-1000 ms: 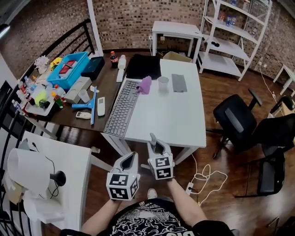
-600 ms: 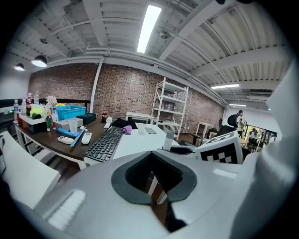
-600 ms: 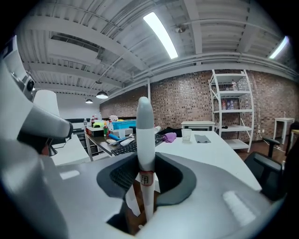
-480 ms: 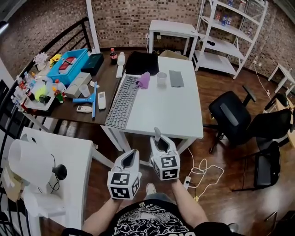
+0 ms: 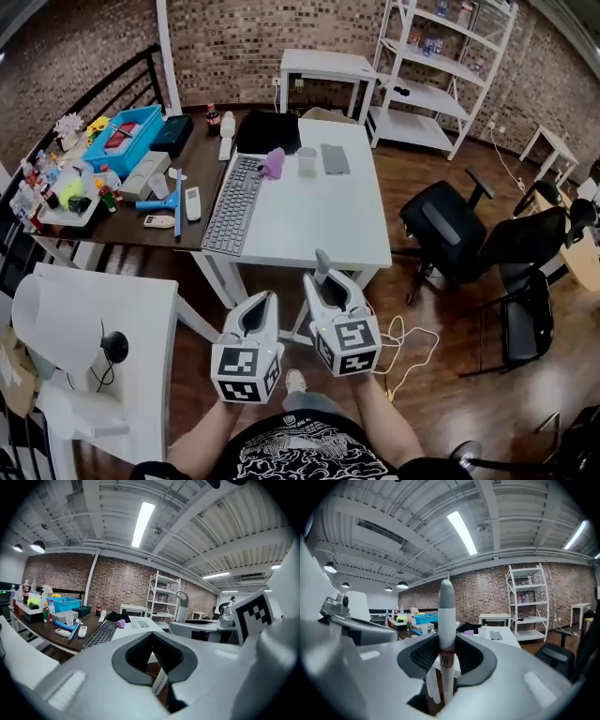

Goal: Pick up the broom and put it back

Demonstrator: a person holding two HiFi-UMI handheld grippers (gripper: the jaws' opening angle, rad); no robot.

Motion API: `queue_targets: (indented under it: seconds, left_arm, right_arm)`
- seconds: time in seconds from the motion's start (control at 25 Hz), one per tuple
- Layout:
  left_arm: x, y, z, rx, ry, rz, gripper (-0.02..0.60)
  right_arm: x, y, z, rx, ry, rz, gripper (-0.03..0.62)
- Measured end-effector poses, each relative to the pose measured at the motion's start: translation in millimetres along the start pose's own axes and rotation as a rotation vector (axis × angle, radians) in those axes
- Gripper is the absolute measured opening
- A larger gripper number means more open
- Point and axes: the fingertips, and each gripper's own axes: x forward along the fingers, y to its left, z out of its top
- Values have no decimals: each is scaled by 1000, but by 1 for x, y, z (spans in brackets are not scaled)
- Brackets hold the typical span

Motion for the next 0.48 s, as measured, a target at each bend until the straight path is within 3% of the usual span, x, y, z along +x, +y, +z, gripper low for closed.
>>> queue_targets:
  seconds: [0.48]
  left_arm:
    - [-31, -50, 11, 13, -68, -88, 5]
  right_arm:
    - [-87, 6, 23, -20, -33, -83, 98]
